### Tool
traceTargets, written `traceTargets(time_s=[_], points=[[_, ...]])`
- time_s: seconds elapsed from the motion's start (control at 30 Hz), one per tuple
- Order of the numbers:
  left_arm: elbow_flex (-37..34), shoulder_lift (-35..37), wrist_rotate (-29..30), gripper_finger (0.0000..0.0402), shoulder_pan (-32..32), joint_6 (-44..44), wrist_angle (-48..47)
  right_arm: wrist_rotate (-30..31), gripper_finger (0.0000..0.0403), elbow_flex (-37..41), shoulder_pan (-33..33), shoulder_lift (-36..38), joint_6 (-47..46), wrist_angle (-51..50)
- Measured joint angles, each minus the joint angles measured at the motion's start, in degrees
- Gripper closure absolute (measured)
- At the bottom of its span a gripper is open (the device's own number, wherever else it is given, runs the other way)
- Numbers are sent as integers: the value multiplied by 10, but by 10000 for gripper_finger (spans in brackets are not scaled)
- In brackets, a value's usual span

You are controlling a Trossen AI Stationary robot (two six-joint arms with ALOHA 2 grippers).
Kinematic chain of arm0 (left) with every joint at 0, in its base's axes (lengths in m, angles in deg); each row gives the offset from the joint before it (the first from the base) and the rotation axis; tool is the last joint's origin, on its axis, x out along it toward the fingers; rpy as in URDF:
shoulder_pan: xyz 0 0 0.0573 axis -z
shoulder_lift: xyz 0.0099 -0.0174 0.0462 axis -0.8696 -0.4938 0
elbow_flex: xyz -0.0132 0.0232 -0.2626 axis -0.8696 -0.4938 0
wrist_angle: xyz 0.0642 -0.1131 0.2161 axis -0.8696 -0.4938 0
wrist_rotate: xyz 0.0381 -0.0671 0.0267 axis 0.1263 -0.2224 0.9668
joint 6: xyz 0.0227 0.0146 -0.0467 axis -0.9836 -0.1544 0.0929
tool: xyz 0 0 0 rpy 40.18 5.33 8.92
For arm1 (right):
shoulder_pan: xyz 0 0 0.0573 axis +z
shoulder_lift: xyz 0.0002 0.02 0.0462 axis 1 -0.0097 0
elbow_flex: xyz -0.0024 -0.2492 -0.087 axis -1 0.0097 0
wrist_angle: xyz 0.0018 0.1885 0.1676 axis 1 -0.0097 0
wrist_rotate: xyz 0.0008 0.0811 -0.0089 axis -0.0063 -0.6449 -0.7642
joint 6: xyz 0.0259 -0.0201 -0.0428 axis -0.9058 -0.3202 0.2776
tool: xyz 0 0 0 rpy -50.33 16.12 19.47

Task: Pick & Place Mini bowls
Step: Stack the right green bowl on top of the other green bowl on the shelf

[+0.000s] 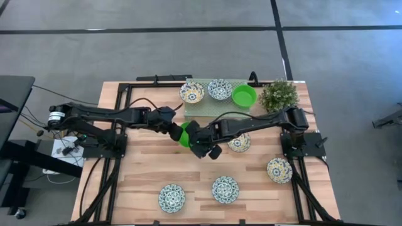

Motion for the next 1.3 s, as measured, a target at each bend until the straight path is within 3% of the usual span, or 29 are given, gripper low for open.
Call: traceTargets(time_s=[0.2, 0.53, 0.7, 1.07, 1.3], points=[[0, -35, -60, 387, -8, 3, 87, 7, 300, 1, 9, 7, -9, -37], [1, -76, -78, 386, -14, 10, 141, 2, 386, 2, 7, 6, -70, -97], [0, -65, -103, 375, -28, 4, 153, -9, 391, 2, 5, 6, -84, -105], [0, -27, -127, 293, -19, -15, 156, -13, 399, 1, 7, 7, -171, -106], [1, 51, -132, 287, 21, -128, 154, -17, 397, 0, 20, 7, -355, -105]])
